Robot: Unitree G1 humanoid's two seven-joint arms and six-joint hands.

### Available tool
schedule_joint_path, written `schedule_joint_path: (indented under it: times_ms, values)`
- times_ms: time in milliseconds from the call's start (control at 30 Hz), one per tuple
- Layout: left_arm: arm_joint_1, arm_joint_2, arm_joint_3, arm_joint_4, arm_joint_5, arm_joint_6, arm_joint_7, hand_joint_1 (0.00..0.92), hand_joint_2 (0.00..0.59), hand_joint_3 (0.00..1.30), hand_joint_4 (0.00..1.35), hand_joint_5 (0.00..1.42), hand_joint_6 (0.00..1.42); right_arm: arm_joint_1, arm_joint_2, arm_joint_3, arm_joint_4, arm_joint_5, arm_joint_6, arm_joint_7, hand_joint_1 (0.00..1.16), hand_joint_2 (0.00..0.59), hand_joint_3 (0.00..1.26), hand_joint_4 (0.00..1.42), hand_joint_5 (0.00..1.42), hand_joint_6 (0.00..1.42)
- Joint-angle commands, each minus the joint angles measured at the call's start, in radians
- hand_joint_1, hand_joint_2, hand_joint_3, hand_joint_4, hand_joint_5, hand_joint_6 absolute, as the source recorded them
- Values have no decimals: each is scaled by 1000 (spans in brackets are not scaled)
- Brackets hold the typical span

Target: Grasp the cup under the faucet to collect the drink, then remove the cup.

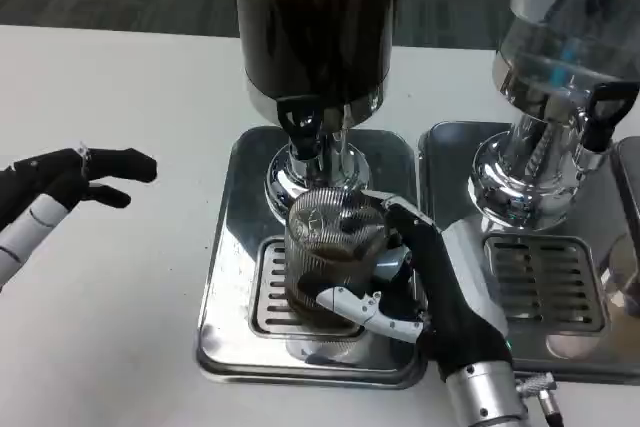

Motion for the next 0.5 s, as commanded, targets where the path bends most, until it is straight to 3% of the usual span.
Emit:
schedule_joint_path:
  times_ms: [33, 500]
  values:
    - [-6, 8, -9, 9, 4, -11, -12, 0, 179, 448, 370, 273, 425, 18, 2, -23, -45, 5, -25, -29, 718, 222, 473, 618, 818, 1176]
    - [-15, 4, -22, 18, 8, -16, -11, 0, 180, 448, 362, 273, 435, 58, -5, -66, -121, -9, -13, -31, 714, 227, 494, 636, 842, 1178]
